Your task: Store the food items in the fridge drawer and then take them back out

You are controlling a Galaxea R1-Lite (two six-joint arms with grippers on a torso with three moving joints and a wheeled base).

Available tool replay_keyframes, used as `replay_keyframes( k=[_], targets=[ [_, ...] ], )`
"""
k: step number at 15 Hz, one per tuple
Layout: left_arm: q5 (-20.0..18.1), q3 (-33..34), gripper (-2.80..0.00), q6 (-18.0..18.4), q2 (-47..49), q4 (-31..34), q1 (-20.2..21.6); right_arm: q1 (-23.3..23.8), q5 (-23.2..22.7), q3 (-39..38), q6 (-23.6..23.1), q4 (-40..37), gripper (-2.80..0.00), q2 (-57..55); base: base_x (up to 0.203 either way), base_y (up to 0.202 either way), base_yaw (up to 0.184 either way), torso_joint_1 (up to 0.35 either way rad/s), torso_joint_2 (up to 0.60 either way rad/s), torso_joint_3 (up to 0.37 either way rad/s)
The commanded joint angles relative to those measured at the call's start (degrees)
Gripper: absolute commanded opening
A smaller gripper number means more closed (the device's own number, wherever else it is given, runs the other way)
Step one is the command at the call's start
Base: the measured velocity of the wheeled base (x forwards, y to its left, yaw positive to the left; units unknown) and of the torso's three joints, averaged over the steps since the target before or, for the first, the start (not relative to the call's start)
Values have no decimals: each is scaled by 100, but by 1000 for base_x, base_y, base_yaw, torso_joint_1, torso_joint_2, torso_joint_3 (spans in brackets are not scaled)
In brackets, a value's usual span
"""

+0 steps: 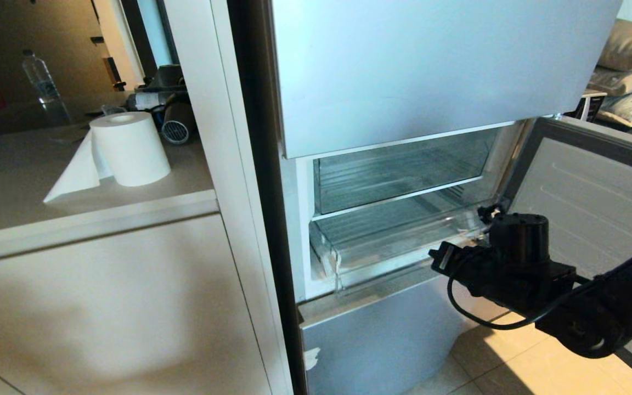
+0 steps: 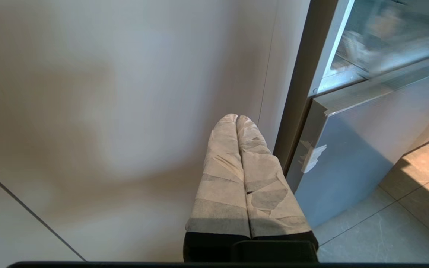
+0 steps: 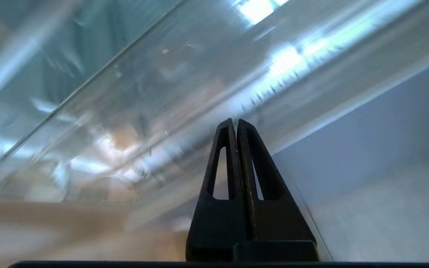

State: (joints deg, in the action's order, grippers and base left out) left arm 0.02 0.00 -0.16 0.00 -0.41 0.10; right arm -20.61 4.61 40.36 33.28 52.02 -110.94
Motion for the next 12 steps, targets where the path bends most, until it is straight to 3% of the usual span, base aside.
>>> replay_keyframes(
  k=[1,5,8,12],
  targets=[
    [-2,9,-280,-2,9,-2,-1,-12,85,-418,44,247,-280,366,0,0,0,0,0,0],
    [6,9,-280,-2,9,-2,-1,-8,155,-1522,-46,165,-280,1503,0,0,0,0,0,0],
    [-2,9,-280,-2,9,-2,-1,-8,177,-2251,-582,-110,-280,2633,0,0,0,0,0,0],
    [-2,9,-280,-2,9,-2,-1,189,199,-2805,-1059,-1369,-280,4906,0,0,0,0,0,0]
  ],
)
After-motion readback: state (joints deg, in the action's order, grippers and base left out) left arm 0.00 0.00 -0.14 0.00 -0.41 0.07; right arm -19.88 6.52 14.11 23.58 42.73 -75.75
